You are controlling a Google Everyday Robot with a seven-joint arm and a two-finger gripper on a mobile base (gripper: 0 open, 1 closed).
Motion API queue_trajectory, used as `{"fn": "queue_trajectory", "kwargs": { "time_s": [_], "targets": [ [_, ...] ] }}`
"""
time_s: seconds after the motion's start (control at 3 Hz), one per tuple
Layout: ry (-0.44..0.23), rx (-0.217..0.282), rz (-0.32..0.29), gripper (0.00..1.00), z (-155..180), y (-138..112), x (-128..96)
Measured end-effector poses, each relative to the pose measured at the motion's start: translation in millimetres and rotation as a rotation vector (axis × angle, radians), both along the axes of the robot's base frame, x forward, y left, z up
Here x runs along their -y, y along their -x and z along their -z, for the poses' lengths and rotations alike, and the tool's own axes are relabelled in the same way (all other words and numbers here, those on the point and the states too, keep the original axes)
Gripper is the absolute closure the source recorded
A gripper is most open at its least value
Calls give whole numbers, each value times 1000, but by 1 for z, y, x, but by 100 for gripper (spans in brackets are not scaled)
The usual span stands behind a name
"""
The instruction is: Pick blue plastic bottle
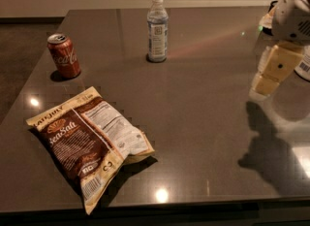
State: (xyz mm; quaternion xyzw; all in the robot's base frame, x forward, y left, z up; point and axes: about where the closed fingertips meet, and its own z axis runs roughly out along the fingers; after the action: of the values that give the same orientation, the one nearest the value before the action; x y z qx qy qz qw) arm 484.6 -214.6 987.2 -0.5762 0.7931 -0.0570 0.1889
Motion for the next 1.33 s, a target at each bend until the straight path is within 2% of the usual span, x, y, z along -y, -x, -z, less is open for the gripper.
{"fn": "queue_trajectory", "kwargs": {
  "time_s": [0.33, 0.67, 1.33],
  "targets": [
    [-35, 46, 64, 0, -1, -48, -3],
    [-96, 79, 140, 0, 3, -98, -9],
    [-203, 102, 235, 0, 18, -187, -38]
  ]
}}
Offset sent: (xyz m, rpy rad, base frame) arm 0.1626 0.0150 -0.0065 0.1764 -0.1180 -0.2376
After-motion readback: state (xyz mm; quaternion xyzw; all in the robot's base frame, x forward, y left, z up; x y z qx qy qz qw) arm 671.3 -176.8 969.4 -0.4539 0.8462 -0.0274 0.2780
